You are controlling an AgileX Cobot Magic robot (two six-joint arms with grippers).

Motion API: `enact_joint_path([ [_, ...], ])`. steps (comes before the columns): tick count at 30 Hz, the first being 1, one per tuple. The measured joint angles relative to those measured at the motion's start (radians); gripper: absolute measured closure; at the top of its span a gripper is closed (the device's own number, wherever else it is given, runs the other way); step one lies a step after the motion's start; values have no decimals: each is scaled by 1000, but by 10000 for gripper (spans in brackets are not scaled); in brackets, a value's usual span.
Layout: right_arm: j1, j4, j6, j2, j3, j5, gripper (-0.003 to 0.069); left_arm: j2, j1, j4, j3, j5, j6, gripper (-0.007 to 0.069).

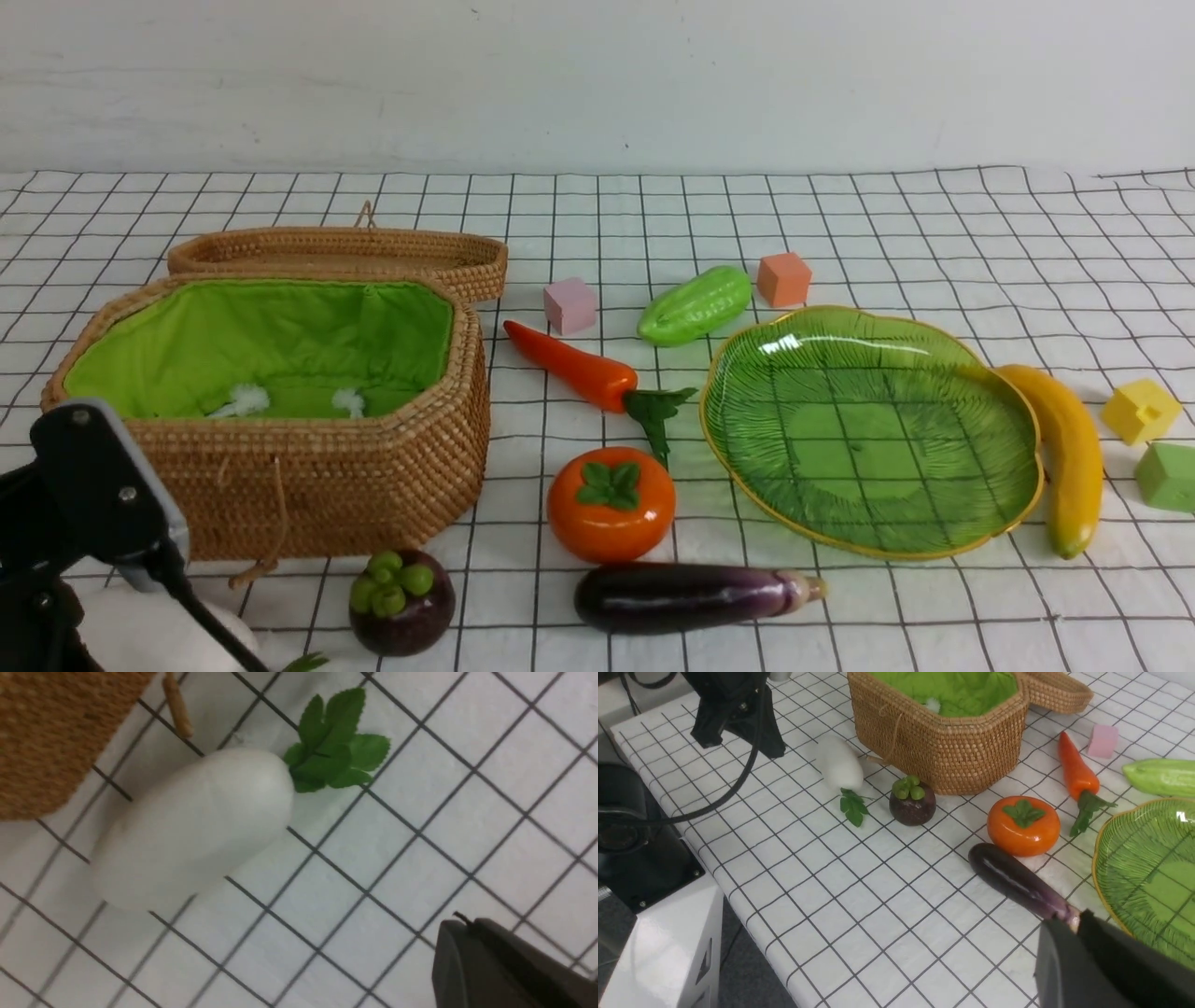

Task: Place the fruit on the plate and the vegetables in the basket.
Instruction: Take a daikon with your left arm and place it on the basket on the left.

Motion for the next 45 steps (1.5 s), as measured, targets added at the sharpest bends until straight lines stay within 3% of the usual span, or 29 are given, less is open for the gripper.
enact_joint_path([
  [2, 0, 0, -22, 0, 0, 0, 580, 13, 17, 14, 4, -16, 124, 636],
  [5, 0, 0, -39, 0, 0, -1, 578, 52, 20, 48, 6, -26, 218, 601],
  [8, 4, 0, -41, 0, 0, -1, 575, 119, 20, 82, 6, -62, 250, 484],
  [10, 15, 0, -43, 0, 0, -1, 573, 168, 20, 100, 6, -123, 256, 354],
  [11, 17, 0, -43, 0, 0, -1, 573, 172, 20, 103, 6, -130, 257, 342],
  [14, 29, 0, -43, 0, 0, -1, 571, 239, 20, 114, 6, -233, 261, 140],
  [15, 29, 0, -43, 0, 0, -1, 571, 243, 20, 114, 6, -243, 262, 130],
  [16, 29, 0, -43, 0, 0, -1, 570, 283, 20, 114, 6, -272, 279, 50],
  [19, 29, 0, -43, 0, 0, 0, 567, 345, 20, 141, 6, -306, 339, -9],
  [24, 29, 0, -44, 0, 0, 0, 563, 446, 20, 185, 6, -365, 458, 3],
  [36, 29, 1, -44, 1, 0, -1, 560, 564, 20, 240, -13, -375, 488, 120],
  [45, 29, 4, -44, 1, 0, -2, 552, 574, 20, 267, -13, -371, 336, 127],
])
